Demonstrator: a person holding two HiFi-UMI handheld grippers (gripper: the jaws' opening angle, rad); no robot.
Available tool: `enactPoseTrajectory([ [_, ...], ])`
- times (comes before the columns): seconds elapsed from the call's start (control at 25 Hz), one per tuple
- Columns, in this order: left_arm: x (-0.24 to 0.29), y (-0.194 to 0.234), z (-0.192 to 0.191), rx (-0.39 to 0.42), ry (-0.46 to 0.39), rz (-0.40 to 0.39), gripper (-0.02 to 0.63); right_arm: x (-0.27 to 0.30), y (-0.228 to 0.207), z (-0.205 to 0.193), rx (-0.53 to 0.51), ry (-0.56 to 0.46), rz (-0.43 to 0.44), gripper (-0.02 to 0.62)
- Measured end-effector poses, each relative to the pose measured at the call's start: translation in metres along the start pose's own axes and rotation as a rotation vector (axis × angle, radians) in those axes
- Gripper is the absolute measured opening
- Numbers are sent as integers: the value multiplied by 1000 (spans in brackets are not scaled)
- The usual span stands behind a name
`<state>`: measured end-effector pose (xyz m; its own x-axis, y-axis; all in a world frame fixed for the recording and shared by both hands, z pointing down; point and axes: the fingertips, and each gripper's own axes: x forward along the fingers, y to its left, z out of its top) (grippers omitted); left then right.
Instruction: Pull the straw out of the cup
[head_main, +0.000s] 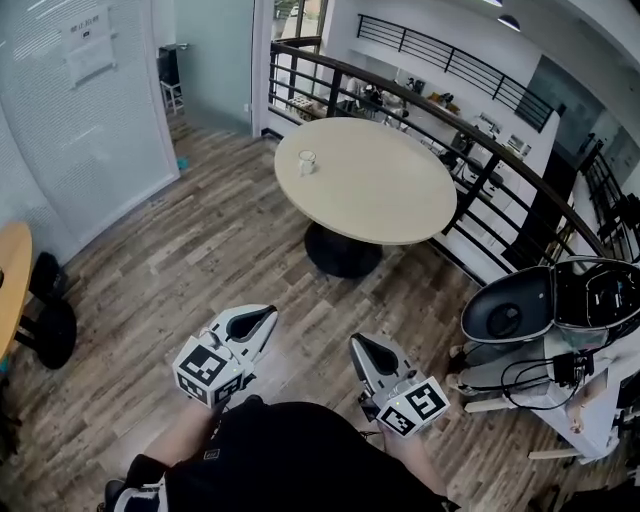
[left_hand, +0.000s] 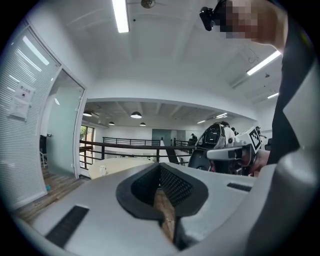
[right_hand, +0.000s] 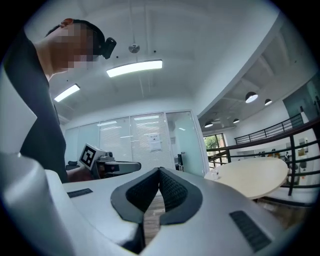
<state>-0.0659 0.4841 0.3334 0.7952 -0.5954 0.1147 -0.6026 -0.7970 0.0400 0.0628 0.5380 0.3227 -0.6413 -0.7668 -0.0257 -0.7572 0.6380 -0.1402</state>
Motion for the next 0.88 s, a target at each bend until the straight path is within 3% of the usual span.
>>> enactPoseTrajectory([
  [0.24, 14, -25, 7, 10, -18, 1, 8, -5, 8, 8, -12, -45, 109, 22],
  [0.44, 15, -14, 5, 9, -12, 14, 8, 6, 1, 0, 49, -35, 116, 23],
  [0.64, 30, 18, 1, -21, 5, 16, 8, 29, -26, -4, 88, -2, 82, 23],
  [0.88, 62, 98, 1, -43, -36, 33, 8, 96, -63, 2, 79, 19, 62, 23],
])
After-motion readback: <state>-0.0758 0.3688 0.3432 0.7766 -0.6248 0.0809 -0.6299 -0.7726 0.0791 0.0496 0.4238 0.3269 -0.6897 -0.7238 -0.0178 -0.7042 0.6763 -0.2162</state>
